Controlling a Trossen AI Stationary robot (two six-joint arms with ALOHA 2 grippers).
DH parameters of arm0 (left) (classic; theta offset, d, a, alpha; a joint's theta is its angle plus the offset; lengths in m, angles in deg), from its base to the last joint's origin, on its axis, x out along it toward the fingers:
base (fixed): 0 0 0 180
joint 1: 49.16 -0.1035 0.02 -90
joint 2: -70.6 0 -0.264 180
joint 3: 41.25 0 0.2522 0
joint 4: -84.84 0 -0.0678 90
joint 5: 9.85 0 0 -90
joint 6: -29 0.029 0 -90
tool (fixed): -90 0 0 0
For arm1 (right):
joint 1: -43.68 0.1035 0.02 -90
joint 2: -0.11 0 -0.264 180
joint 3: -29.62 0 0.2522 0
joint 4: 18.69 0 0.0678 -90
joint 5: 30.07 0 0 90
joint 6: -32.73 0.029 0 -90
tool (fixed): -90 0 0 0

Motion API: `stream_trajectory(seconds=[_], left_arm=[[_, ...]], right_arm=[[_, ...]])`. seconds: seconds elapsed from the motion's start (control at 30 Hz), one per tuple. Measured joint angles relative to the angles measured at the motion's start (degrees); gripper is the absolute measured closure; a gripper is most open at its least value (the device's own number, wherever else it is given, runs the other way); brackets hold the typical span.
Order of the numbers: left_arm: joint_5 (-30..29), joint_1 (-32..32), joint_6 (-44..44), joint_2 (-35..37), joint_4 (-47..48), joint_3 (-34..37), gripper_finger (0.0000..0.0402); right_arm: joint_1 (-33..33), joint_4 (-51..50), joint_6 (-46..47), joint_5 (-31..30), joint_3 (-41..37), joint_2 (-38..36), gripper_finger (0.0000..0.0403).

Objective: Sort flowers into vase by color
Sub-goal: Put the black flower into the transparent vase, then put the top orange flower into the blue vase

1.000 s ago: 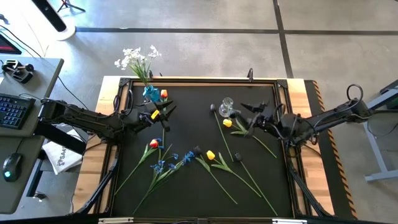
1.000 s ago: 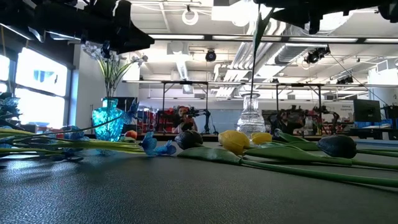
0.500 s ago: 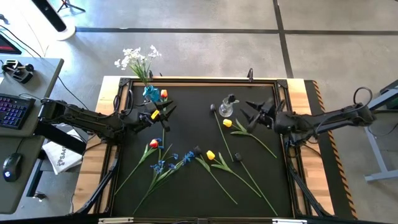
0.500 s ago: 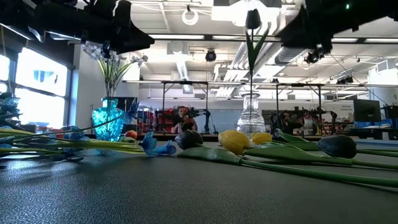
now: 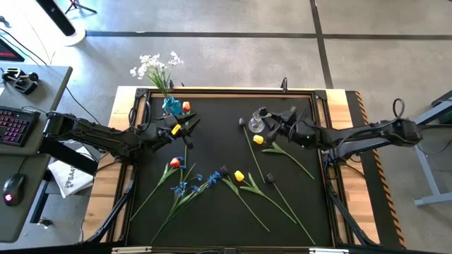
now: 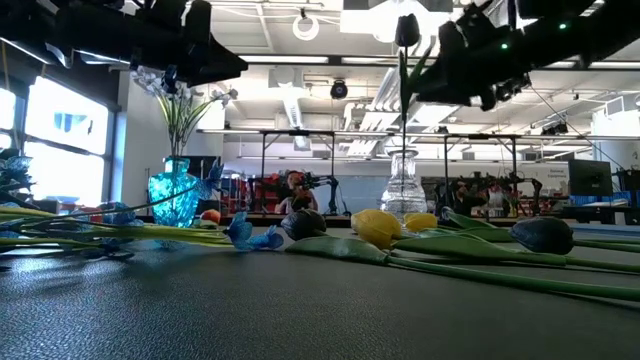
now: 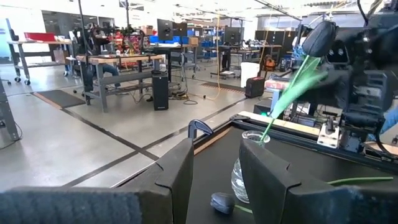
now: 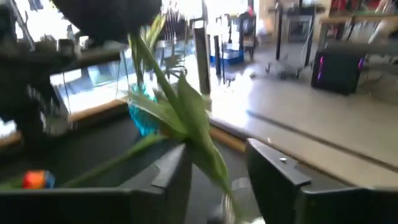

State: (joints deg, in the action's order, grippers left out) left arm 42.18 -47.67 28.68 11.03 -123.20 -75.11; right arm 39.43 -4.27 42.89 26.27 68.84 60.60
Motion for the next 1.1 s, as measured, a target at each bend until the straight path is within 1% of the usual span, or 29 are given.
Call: stream_trajectory(seconds=[0.1, 0.23, 0.37, 0.47, 0.53, 0.6, 0.77, 0.93, 1.0, 1.1], left_arm=[[0.0, 0.01, 0.07, 0.0, 0.0, 0.0, 0.0282], [0.0, 0.02, 0.13, 0.0, 0.0, 0.0, 0.0282], [0.0, 0.02, 0.12, 0.0, 0.0, 0.0, 0.0282], [0.0, 0.02, 0.11, 0.0, 0.0, 0.0, 0.0282], [0.02, 0.02, 0.11, 0.0, 0.0, 0.0, 0.0282], [0.0, 0.02, 0.11, 0.0, 0.06, 0.0, 0.0282], [0.07, 0.02, -0.05, 0.0, 0.51, 0.02, 0.0282], [0.19, 0.07, -0.11, 0.0, 1.52, 0.02, 0.0282], [0.24, 0.07, -0.1, 0.0, 1.95, 0.02, 0.0282], [0.24, 0.07, -0.1, 0.0, 2.14, 0.02, 0.0282]], right_arm=[[-2.76, 6.26, -1.53, 3.8, 0.04, 1.7, 0.0302], [-6.43, 6.38, -1.65, 9.99, 2.92, 4.11, 0.0344], [-8.74, 4.41, -3.52, 10.63, 6.84, 7.64, 0.037], [-9.44, 0.2, -5.98, 8.86, 10.14, 8.87, 0.0372], [-9.86, -5.7, -6.11, 7.24, 13.04, 8.88, 0.0363], [-10.3, -13.53, -6.11, 6.51, 16.31, 8.47, 0.0343], [-10.4, -34.06, -5.2, 3.88, 25.12, 8.3, 0.0268], [-10.27, -52.5, -0.84, 4.09, 31.89, 8.09, 0.0197], [-9.93, -59.23, 1.77, 4.56, 33.42, 7.92, 0.0178], [-8.66, -66.89, 5.3, 5.0, 33.94, 7.28, 0.0165]])
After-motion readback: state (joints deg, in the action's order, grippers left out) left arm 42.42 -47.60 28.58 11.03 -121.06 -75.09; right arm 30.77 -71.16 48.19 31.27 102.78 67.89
